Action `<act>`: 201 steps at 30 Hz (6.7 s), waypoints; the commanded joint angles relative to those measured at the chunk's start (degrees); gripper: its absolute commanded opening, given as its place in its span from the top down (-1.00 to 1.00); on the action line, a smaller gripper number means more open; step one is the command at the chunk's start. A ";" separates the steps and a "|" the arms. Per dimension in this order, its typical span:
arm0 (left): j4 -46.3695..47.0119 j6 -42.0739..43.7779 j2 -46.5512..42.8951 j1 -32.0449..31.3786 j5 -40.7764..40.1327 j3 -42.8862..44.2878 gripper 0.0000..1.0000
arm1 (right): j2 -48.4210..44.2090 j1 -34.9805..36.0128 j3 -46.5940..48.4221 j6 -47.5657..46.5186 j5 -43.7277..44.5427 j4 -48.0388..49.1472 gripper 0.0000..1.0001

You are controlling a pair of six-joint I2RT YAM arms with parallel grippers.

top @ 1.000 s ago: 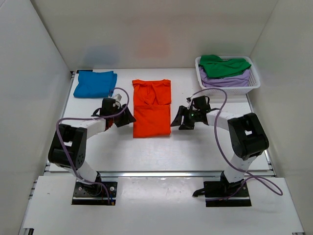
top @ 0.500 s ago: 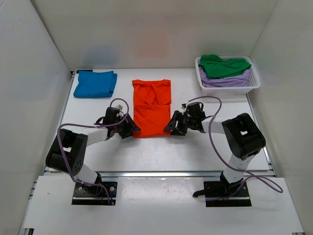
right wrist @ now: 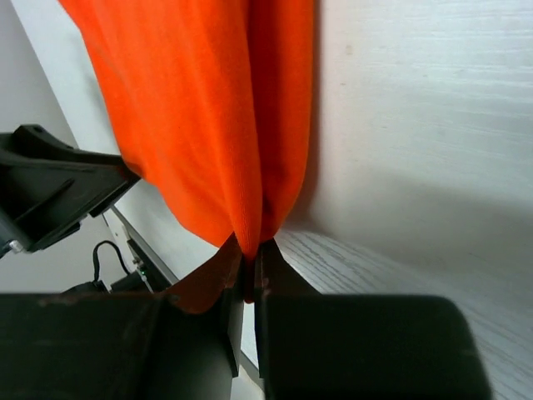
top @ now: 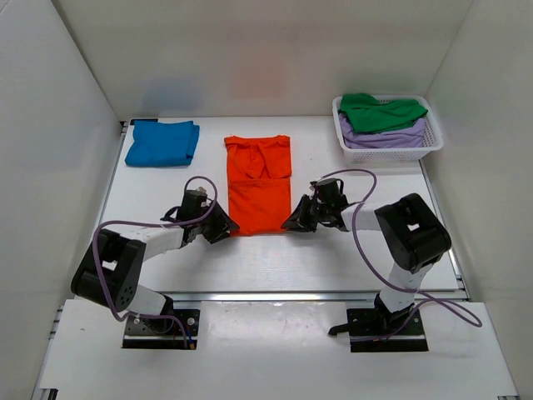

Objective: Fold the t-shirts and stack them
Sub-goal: Grab one side of the 2/3 rectangular tshirt with both arms, then fold the long partially folded tshirt into a neat square, then put the neatly folded tshirt into the corner of the board with the left arm

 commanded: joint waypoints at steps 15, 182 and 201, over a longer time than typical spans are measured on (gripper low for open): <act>1.67 -5.52 -1.63 -1.67 -4.16 -5.28 -0.45 | -1.41 2.01 -0.97 -0.28 3.10 1.28 1.00; -42.61 46.42 41.22 28.48 -10.23 98.21 -0.95 | -7.37 -9.76 24.01 -26.55 -2.19 -30.71 0.07; -40.06 40.44 -15.40 6.85 -6.44 24.10 -0.98 | -39.64 -6.78 1.14 -36.49 17.51 -42.39 0.01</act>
